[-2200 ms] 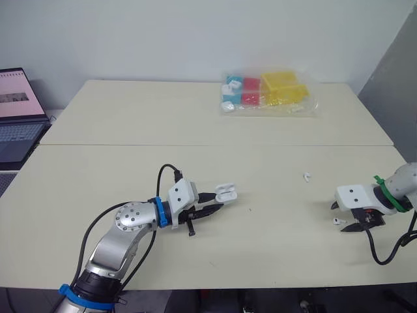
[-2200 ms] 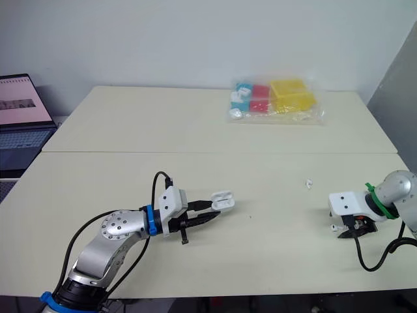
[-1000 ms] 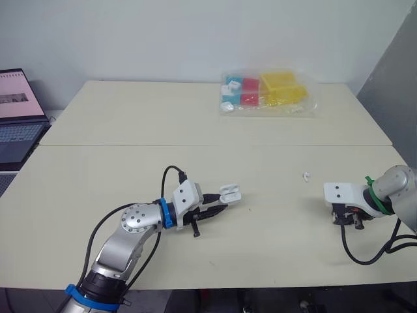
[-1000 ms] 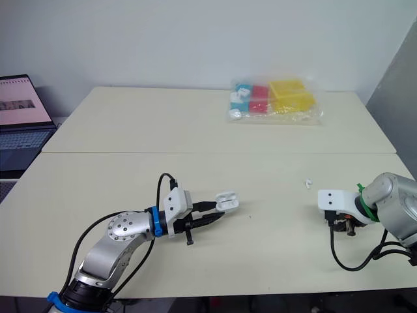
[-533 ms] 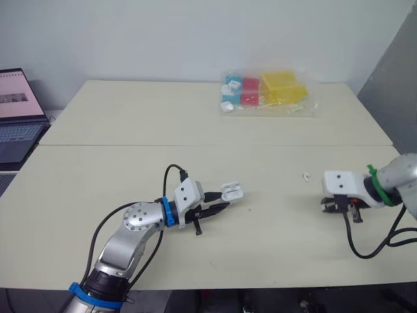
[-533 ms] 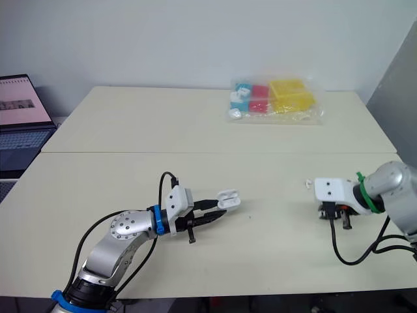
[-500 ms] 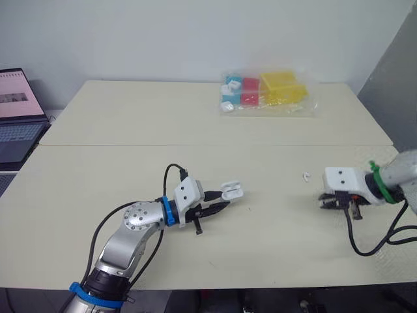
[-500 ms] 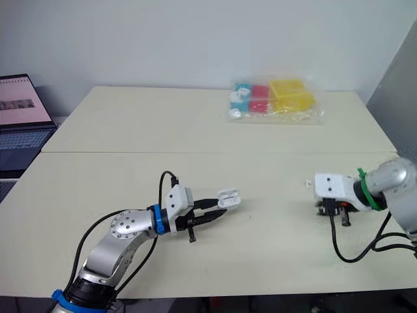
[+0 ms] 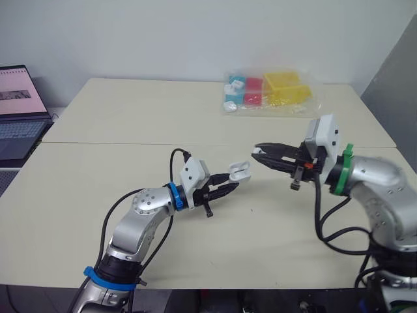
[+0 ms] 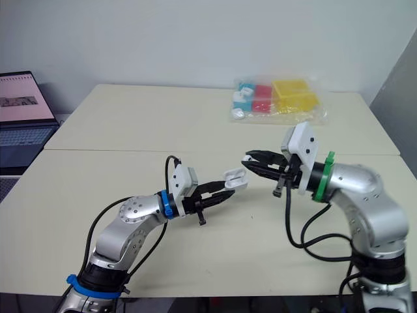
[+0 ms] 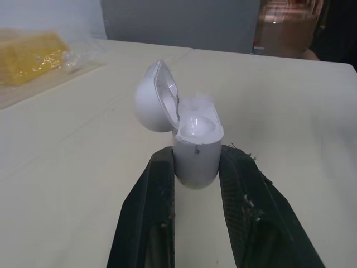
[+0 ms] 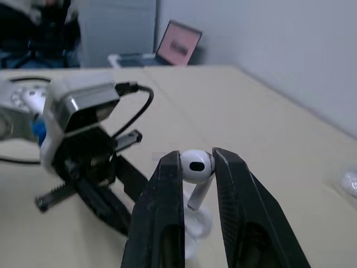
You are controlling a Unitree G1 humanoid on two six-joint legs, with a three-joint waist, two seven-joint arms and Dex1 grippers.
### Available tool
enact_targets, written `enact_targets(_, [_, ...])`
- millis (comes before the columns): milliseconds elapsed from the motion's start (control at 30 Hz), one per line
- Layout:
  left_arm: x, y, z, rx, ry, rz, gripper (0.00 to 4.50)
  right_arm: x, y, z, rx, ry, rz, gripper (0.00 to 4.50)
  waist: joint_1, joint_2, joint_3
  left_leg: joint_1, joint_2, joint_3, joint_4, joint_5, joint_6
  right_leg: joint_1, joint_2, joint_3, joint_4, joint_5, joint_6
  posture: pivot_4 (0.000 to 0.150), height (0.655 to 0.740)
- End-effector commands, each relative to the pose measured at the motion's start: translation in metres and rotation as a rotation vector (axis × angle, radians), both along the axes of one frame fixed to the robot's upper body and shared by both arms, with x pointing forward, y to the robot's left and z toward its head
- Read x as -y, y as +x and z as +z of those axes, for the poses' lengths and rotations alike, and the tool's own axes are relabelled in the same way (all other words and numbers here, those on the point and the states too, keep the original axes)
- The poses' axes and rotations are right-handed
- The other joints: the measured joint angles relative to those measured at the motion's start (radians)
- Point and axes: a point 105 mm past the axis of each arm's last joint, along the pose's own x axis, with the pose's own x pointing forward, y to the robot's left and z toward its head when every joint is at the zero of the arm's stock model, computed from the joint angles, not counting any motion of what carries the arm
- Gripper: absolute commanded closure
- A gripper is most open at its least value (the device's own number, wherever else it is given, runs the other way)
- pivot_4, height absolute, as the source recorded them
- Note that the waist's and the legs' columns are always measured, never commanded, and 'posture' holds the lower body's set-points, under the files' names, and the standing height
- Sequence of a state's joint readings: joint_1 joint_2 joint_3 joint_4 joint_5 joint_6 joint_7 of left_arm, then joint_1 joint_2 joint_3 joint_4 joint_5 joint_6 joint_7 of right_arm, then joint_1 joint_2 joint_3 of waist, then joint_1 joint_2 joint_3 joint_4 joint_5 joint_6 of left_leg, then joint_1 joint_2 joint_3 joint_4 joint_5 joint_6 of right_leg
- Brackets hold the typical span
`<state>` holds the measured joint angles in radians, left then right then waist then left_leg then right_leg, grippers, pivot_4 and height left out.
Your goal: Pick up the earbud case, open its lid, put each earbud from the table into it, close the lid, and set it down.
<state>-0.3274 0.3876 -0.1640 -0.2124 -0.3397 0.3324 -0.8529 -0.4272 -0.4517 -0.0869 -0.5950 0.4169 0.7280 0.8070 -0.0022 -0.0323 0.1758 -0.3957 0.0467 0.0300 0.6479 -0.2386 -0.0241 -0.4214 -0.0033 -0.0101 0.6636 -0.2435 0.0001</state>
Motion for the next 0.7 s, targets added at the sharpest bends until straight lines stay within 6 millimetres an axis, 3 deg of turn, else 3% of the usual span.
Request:
enact_targets(33, [0.000, 0.002, 0.013, 0.020, -0.042, -0.002, 3.73, -0.003, -0.002, 0.006, 0.098, 0.037, -0.048, 4.10, 0.000, 0.000, 0.000, 0.000, 0.000, 0.000, 0.000, 0.000, 0.000, 0.000, 0.000, 0.000, 0.000, 0.000, 0.000, 0.150, 0.7400])
enact_targets(333, [-0.002, 0.006, 0.018, 0.025, -0.040, -0.007, 3.73, -0.013, -0.001, -0.020, 0.155, 0.042, -0.058, 4.10, -0.001, 0.000, 0.000, 0.002, 0.000, 0.000, 0.000, 0.000, 0.000, 0.001, 0.001, 0.000, 0.001, 0.000, 0.000, 0.150, 0.7400])
enact_targets(700, [-0.003, 0.005, 0.021, 0.026, -0.041, -0.012, 3.73, -0.009, 0.010, -0.044, 0.115, 0.045, -0.104, 4.10, -0.001, 0.000, 0.000, 0.002, 0.000, 0.000, 0.000, 0.000, 0.000, 0.001, 0.001, 0.000, 0.000, 0.000, 0.000, 0.150, 0.7400])
